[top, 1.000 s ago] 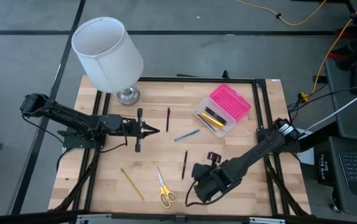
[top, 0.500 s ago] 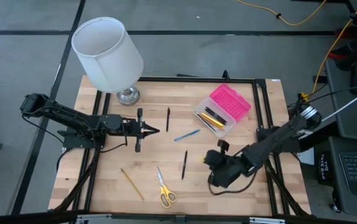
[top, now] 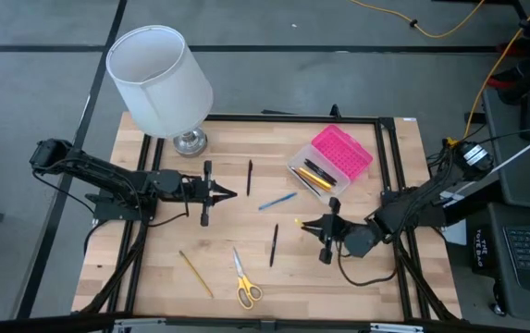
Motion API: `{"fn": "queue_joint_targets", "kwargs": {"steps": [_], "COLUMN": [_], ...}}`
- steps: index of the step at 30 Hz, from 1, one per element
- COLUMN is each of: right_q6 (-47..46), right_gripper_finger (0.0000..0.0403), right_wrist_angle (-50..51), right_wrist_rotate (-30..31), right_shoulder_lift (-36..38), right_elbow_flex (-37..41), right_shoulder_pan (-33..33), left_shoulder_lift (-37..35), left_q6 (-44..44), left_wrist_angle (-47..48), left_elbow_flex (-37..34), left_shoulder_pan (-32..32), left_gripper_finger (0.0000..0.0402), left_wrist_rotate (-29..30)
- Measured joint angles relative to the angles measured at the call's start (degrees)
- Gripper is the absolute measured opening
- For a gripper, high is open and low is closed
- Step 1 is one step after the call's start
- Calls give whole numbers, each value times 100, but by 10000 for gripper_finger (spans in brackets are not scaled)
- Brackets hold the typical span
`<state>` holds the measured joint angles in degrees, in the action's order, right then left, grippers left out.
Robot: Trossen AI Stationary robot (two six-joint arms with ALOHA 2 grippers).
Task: Pick & place school supplies into a supply box
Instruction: Put the yellow pen into the pink supply box
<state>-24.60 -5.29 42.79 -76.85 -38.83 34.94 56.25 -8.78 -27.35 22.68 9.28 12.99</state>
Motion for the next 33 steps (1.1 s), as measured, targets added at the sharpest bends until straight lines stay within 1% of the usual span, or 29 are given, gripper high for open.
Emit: {"fn": "queue_joint_targets", "kwargs": {"steps": [4, 9, 11, 14, 16, 18, 29, 33], "right_q6": [559, 866, 954, 1310, 1412, 1474, 1551, 1591], "right_gripper_finger": [27, 27, 27, 31, 31, 27, 27, 27], "right_wrist_angle": [-588, -1432, -1633, -1781, -1871, -1977, -2072, -2067], "right_wrist_rotate": [173, 127, 45, -286, -556, -693, -672, -420], "right_shoulder_lift": [167, 365, 396, 392, 393, 390, 390, 388], "right_elbow_flex": [399, 805, 829, 837, 838, 838, 838, 838], "right_shoulder_pan": [-50, -262, -373, -513, -604, -667, -956, -1131], "left_shoulder_lift": [0, 0, -2, -2, -2, -2, -2, -2], "left_q6": [0, 0, 2, 2, 1, 0, 2, 2], "left_wrist_angle": [2, -80, -191, -224, -244, -241, -245, -245], "left_elbow_flex": [0, 0, 1, 2, 1, 0, 0, 1], "left_shoulder_pan": [0, 0, 0, 0, 0, 0, 0, 0], "left_gripper_finger": [3, 1, 3, 5, 5, 5, 1, 3], "left_wrist_rotate": [0, 0, 0, 0, 0, 0, 0, 0]}}
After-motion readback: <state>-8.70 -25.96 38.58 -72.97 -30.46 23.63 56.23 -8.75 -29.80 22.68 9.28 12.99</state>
